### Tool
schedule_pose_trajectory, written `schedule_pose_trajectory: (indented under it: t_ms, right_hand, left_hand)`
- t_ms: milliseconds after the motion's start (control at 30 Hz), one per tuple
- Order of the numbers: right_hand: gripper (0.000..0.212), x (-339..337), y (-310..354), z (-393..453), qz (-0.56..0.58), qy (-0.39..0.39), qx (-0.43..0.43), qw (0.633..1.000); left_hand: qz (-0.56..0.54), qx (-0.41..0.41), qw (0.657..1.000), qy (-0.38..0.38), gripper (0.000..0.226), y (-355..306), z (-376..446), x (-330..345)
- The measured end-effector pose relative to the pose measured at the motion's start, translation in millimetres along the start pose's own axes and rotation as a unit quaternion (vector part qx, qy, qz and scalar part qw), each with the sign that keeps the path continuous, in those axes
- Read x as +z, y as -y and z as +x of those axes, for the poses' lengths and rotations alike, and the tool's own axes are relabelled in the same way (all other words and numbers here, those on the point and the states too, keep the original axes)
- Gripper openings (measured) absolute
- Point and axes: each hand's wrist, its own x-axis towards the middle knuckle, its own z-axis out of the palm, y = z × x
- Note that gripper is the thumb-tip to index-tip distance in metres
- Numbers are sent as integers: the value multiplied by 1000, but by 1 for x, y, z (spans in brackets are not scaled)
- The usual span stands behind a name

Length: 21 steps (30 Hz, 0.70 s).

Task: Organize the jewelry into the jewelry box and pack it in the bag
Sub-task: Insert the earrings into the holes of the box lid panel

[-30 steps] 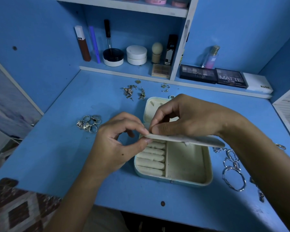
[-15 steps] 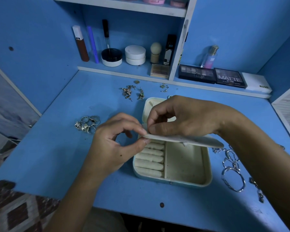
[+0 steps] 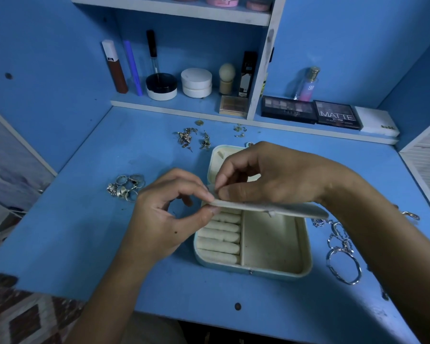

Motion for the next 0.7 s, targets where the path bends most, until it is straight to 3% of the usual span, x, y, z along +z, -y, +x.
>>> schedule_pose_trajectory:
  t_ms: [167,333,700]
  right_hand:
    - [2,-15,-7,-16,47,-44,0,998]
    - [22,-36,-21,-39,77,-116,-12,990]
    - [13,-34,-54,-33,118,-319,-46,939]
  left_hand:
    - [6,-4,1000,0,21,-3,9,1]
    - [2,-35,999,-1,23,-6,28,3]
    - [35,-90,995,-26,18,19,73,13]
